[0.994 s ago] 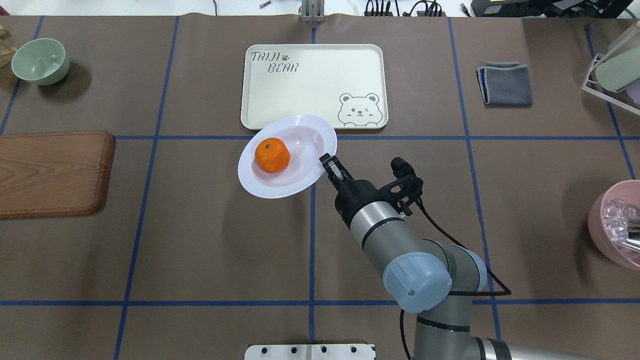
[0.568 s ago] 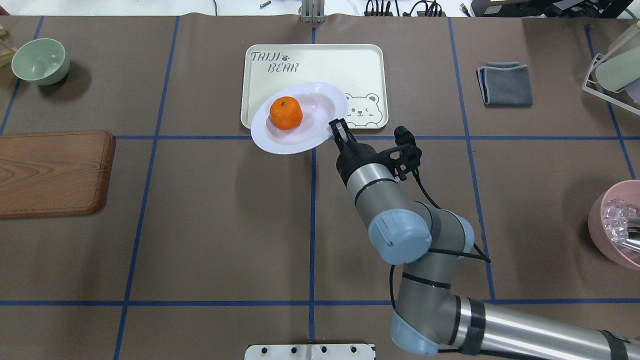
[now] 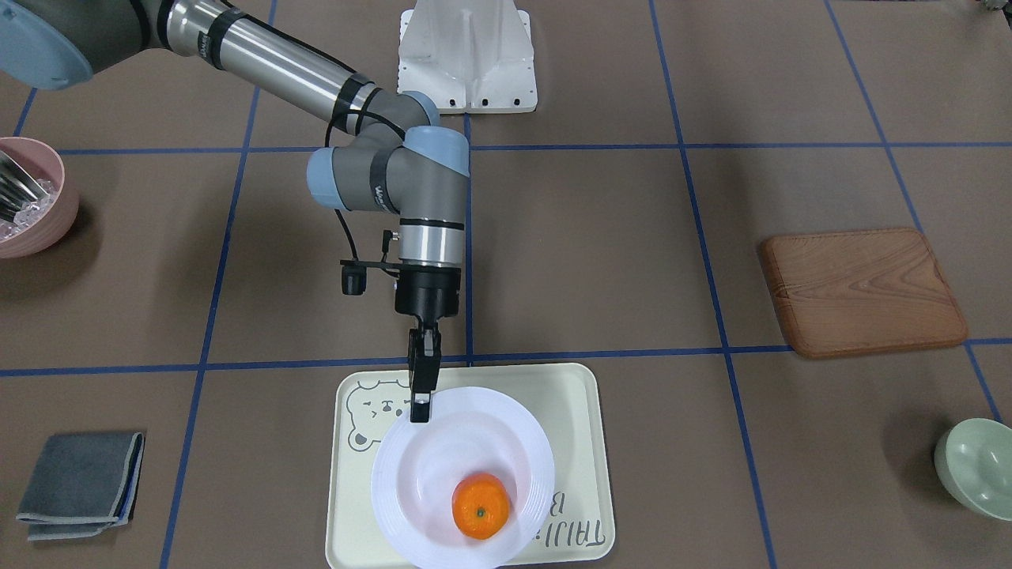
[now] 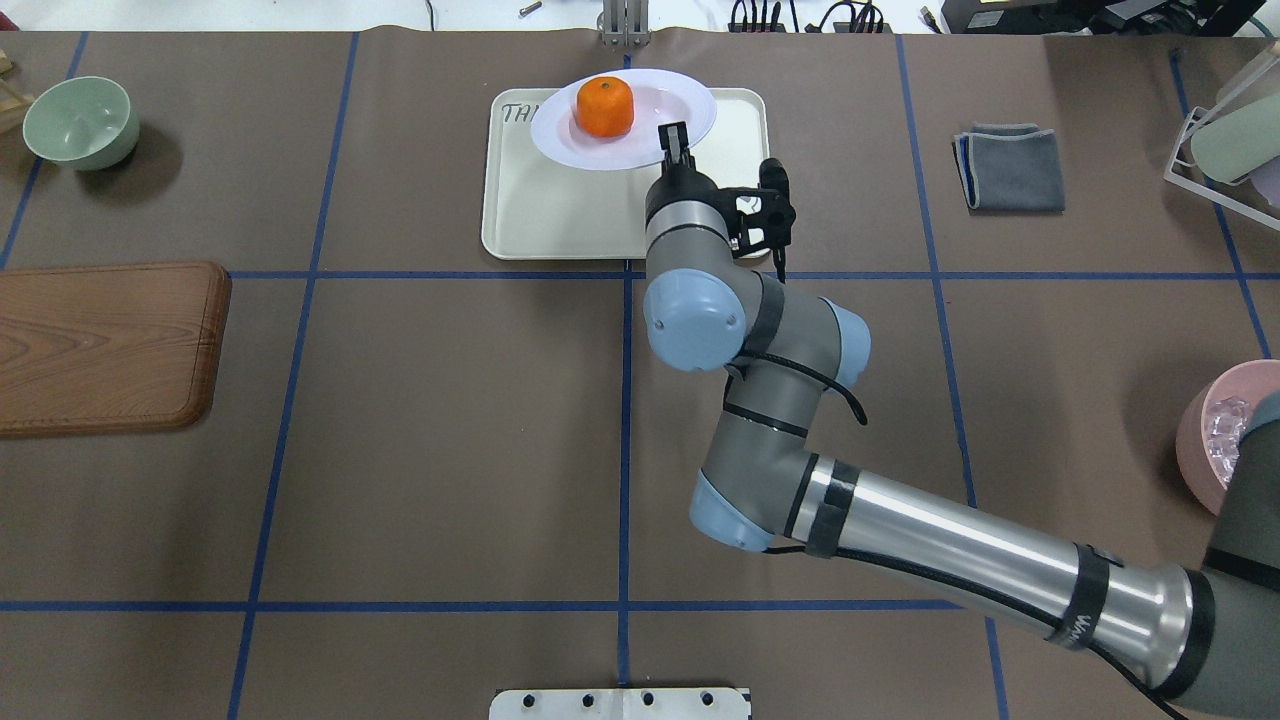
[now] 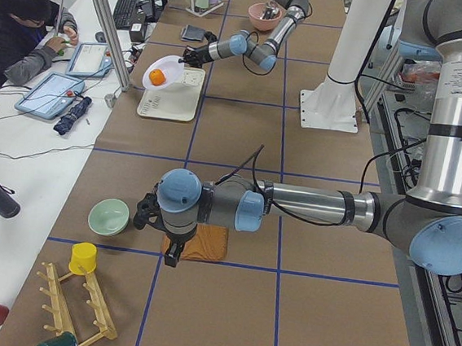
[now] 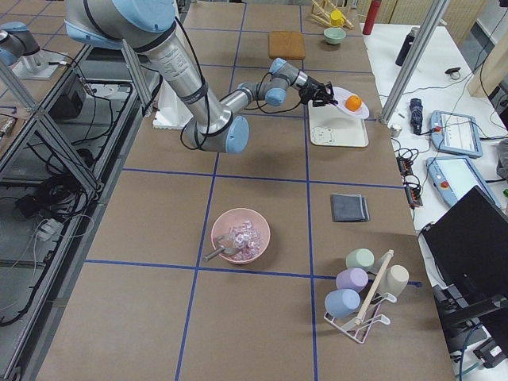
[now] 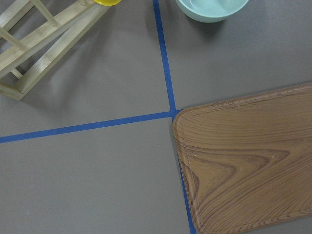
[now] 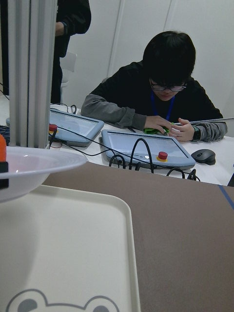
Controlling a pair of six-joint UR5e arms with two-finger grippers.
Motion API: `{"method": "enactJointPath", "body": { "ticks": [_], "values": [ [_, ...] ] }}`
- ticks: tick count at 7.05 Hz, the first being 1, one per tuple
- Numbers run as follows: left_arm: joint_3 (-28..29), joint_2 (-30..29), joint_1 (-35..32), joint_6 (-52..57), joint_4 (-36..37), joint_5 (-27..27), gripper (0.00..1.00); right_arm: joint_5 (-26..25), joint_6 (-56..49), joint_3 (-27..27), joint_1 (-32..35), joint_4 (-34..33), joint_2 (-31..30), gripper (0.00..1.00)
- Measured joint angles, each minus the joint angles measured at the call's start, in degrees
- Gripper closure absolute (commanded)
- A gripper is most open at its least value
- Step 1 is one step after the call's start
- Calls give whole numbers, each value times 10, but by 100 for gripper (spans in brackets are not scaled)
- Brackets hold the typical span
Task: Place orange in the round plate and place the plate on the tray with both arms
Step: 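Lift the plate with the orange and carry it onto the bear tray, then lower the plate onto the tray and open the right gripper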
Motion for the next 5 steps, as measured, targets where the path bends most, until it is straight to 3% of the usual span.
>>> {"method": "enactJointPath", "body": {
  "ticks": [1,2,3,5],
  "values": [
    [0,-2,4,0,0,0,1,0,8,-28,-1,-8,18,71],
    [0,-4,9,-1,0,-1,1,0,9,-38,-9,-11,24,49],
    [1,-6,14,-1,0,-1,1,-1,2,-38,-18,-12,22,1],
    [3,-11,20,-1,1,-1,1,-6,-81,-9,-34,-13,-1,0]
  ]
}}
